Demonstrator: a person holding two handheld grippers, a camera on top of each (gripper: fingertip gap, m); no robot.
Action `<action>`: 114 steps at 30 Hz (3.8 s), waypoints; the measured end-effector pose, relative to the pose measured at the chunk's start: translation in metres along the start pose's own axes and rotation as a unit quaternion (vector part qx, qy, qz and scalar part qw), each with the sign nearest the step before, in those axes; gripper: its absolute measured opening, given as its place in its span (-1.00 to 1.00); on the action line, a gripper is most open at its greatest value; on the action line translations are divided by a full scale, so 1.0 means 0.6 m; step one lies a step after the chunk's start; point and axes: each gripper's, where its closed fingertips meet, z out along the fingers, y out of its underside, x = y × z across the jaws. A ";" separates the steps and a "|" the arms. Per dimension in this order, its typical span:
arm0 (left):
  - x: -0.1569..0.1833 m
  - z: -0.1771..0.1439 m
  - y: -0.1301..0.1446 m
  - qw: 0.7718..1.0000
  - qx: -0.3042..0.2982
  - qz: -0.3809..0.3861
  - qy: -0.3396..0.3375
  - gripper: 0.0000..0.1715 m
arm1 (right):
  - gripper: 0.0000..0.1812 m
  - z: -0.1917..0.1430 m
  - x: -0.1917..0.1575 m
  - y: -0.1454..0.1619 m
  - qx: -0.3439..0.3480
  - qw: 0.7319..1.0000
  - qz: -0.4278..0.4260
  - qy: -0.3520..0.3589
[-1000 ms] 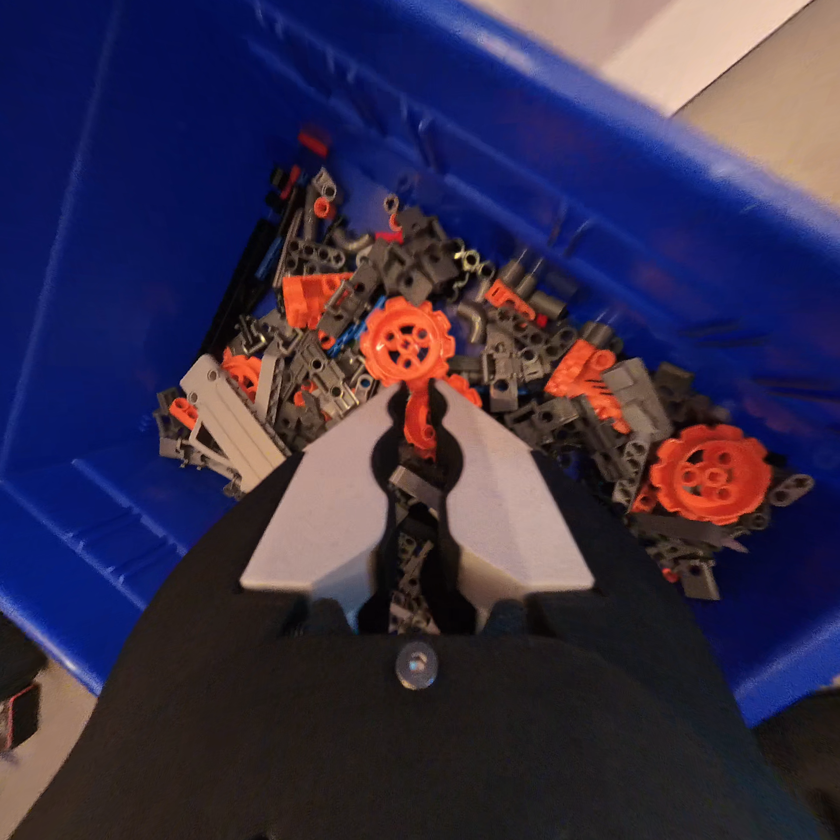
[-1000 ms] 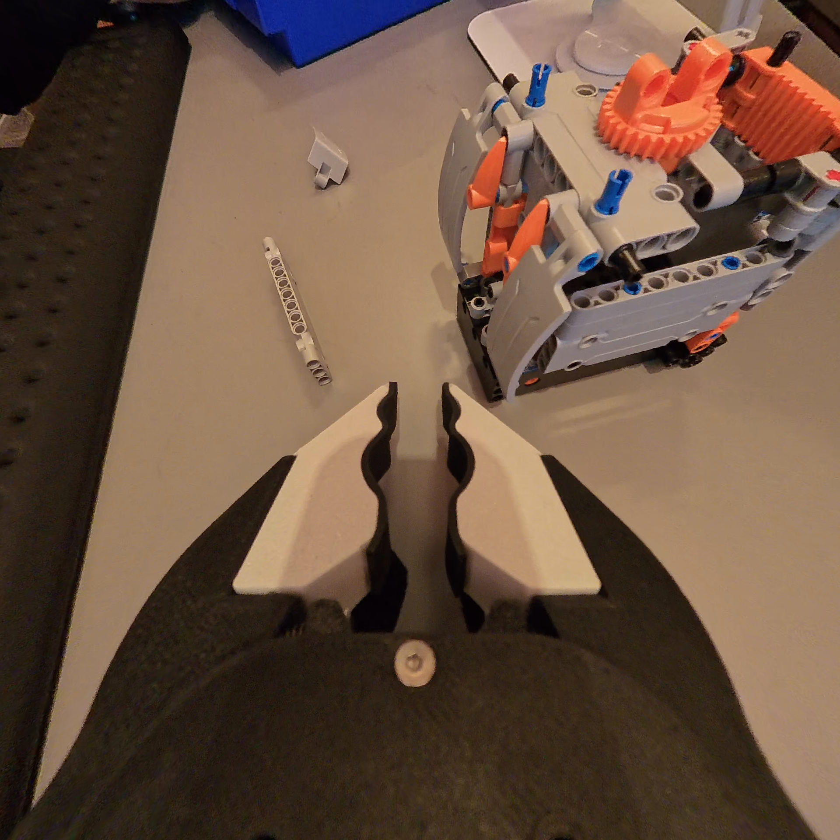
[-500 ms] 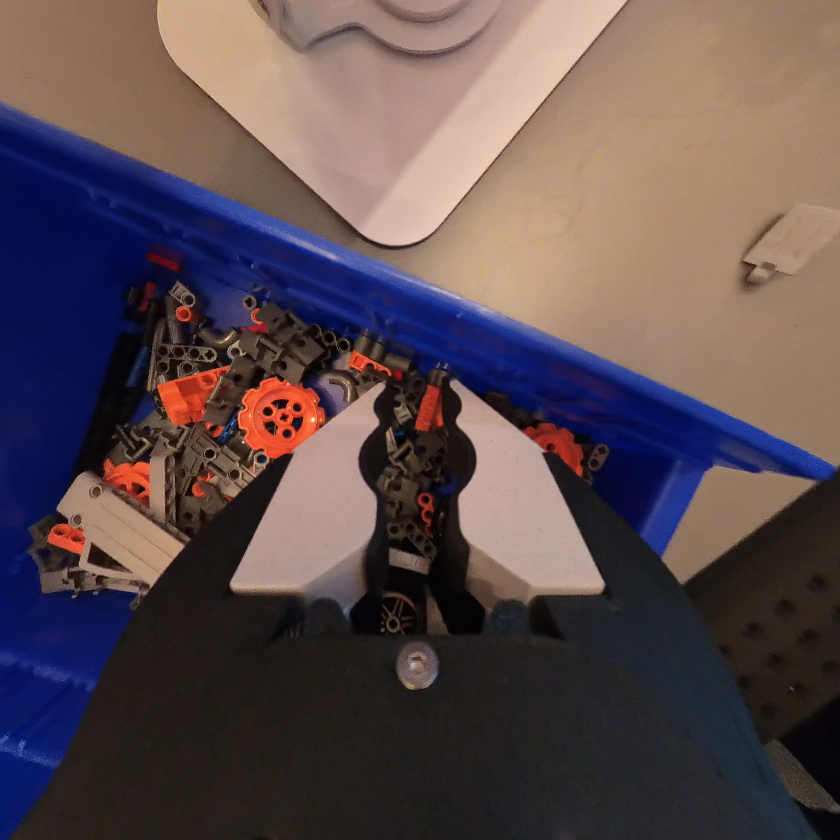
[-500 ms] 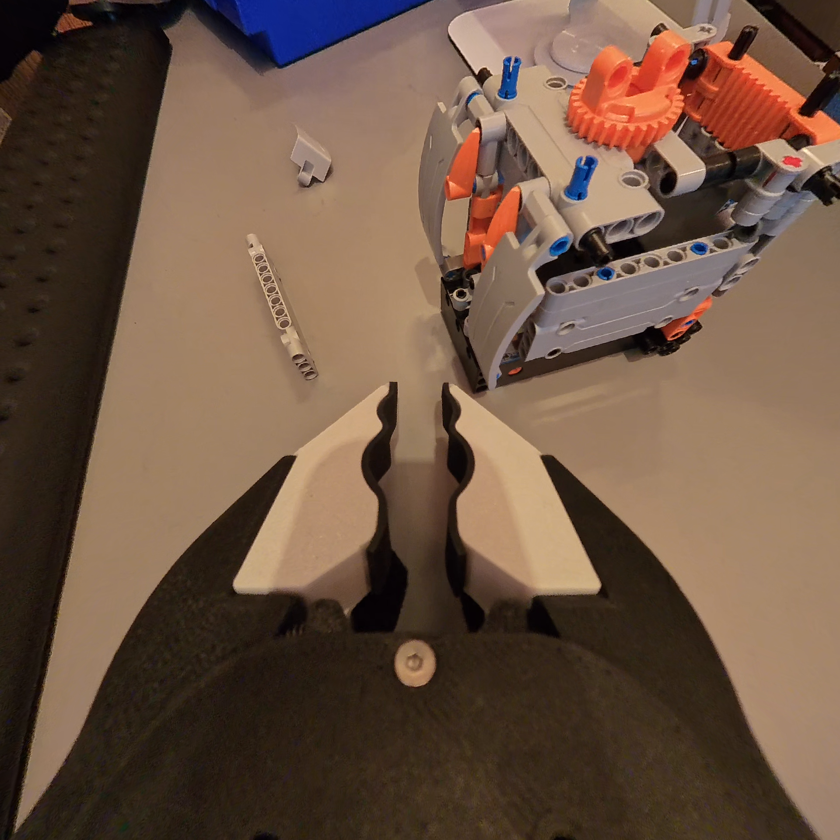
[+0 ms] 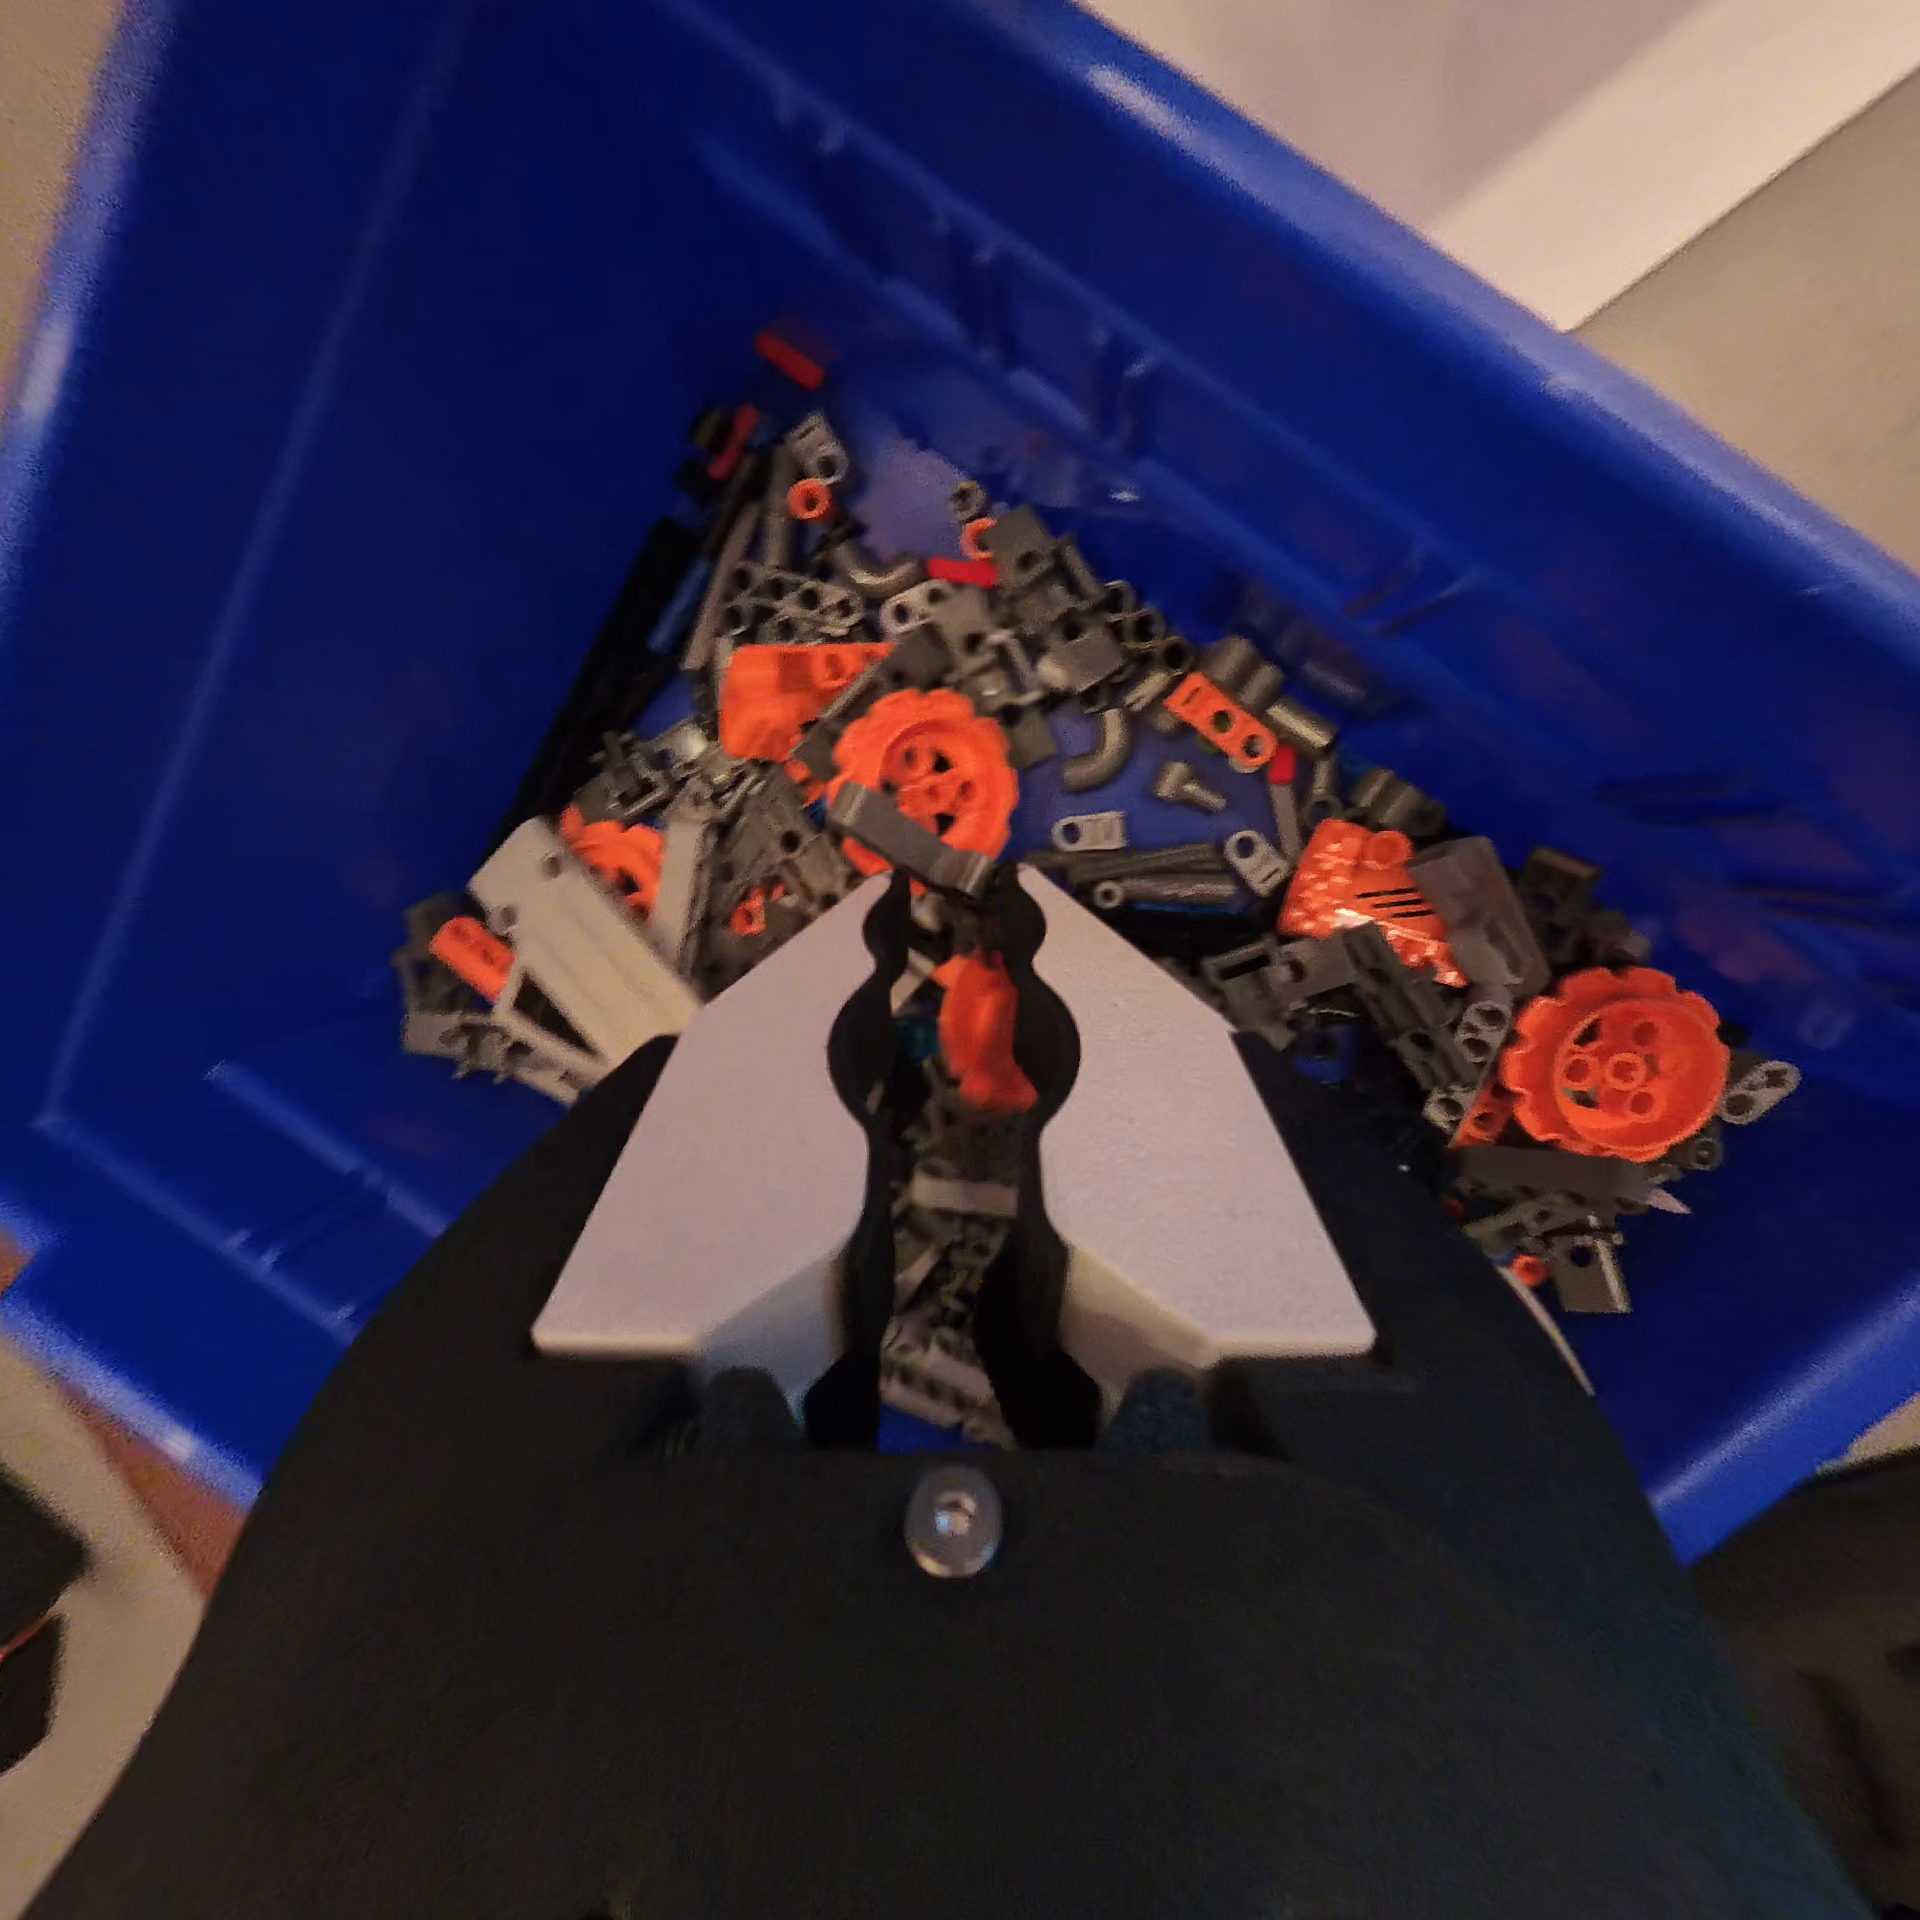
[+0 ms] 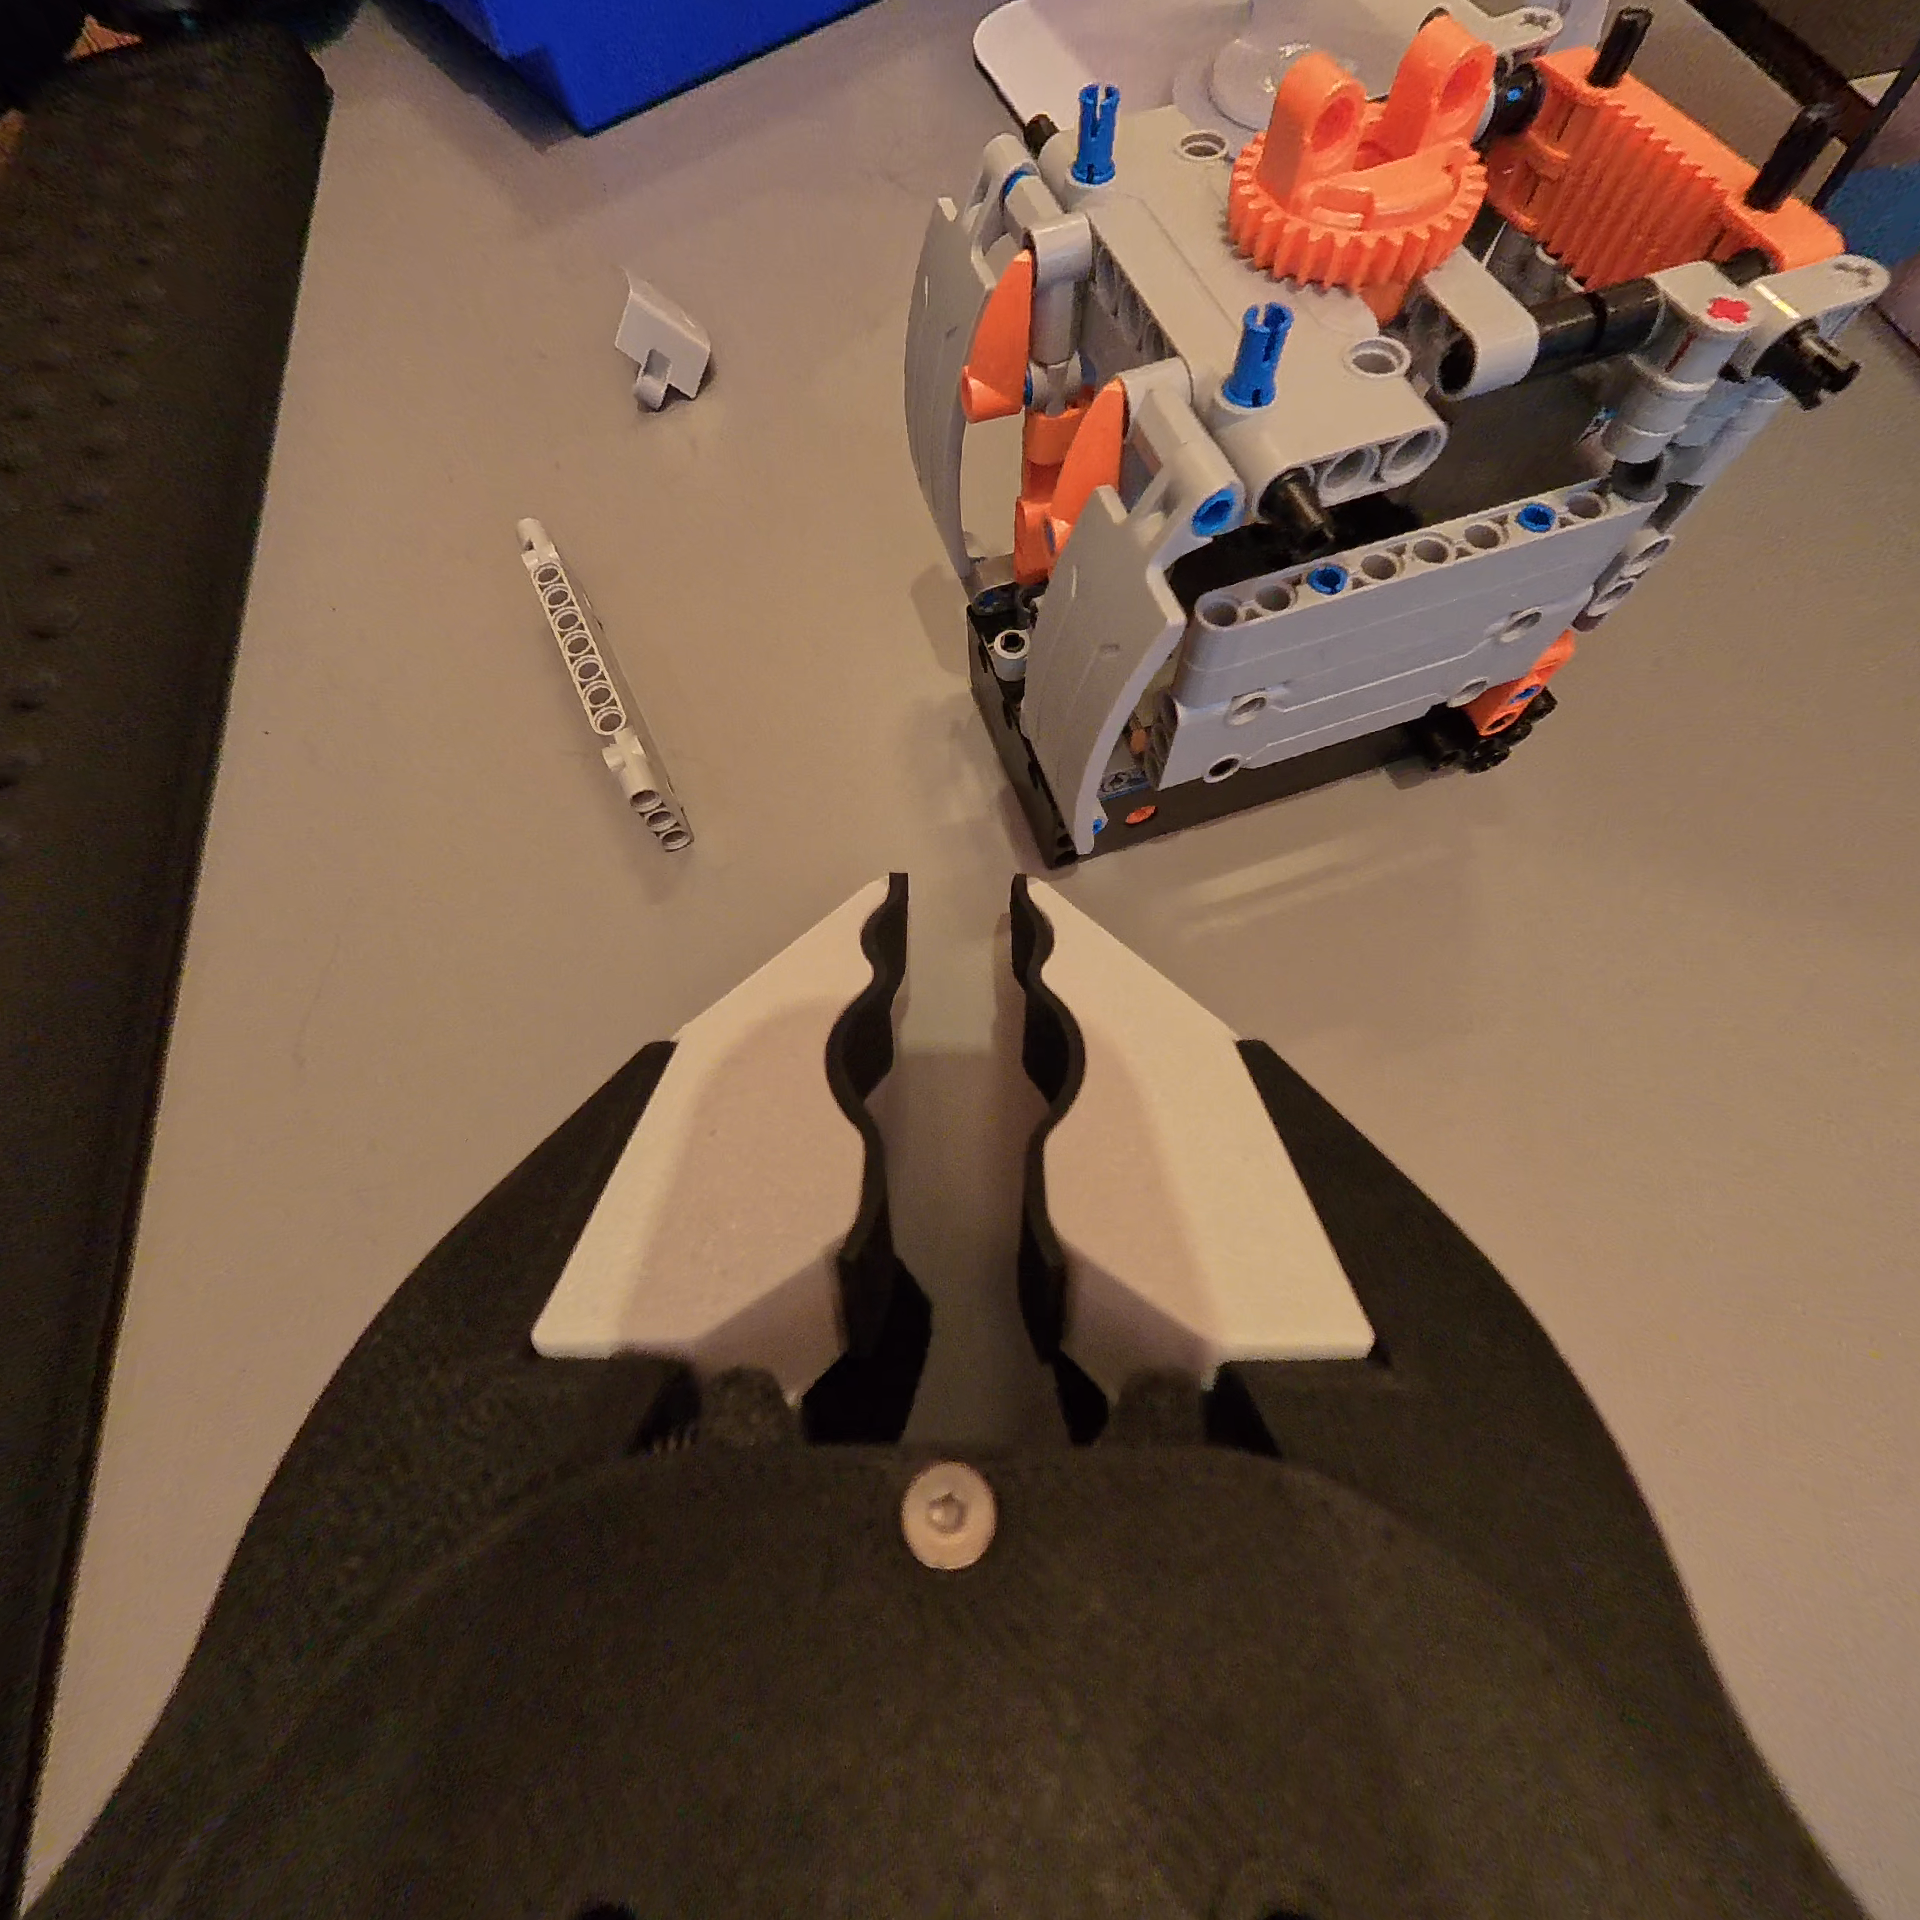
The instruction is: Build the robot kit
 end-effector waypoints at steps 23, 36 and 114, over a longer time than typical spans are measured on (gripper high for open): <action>0.121 -0.007 0.002 0.984 -0.009 0.075 0.162 -0.64 | -0.80 0.001 -0.003 0.002 -0.004 1.000 -0.003 -0.004; 0.134 0.001 0.019 0.980 -0.028 0.085 0.177 -0.86 | -0.80 0.002 -0.006 0.003 -0.007 1.000 -0.008 -0.006; 0.122 0.010 0.026 0.959 -0.085 0.192 0.191 -0.86 | -0.80 0.004 -0.005 0.006 -0.013 1.000 0.001 -0.010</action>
